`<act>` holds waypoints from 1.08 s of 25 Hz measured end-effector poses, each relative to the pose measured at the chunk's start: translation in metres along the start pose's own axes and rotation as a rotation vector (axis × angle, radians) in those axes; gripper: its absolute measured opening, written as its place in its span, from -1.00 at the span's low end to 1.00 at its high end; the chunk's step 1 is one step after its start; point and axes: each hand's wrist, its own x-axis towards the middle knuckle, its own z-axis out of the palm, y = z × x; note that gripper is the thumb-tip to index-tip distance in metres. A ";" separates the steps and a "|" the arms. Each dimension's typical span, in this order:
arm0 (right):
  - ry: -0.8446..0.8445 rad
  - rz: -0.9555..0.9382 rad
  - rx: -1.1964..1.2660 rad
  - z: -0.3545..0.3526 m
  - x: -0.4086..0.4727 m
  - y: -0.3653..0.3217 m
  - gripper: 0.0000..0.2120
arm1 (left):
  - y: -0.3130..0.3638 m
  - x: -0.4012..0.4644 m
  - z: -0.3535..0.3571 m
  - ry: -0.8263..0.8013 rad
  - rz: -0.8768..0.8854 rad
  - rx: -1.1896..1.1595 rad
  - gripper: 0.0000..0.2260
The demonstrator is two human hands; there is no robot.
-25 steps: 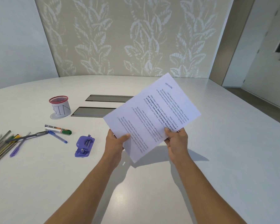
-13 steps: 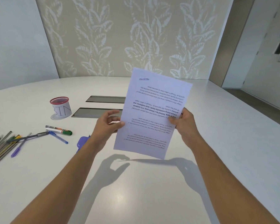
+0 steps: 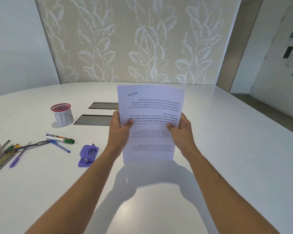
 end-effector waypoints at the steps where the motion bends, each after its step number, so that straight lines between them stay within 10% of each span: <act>1: -0.023 0.025 -0.013 0.002 -0.006 0.007 -0.65 | -0.008 -0.006 0.000 0.007 -0.018 0.032 -0.76; 27: -0.011 0.185 0.085 -0.014 -0.027 0.048 -0.76 | -0.019 -0.016 -0.008 0.007 -0.110 0.055 -0.78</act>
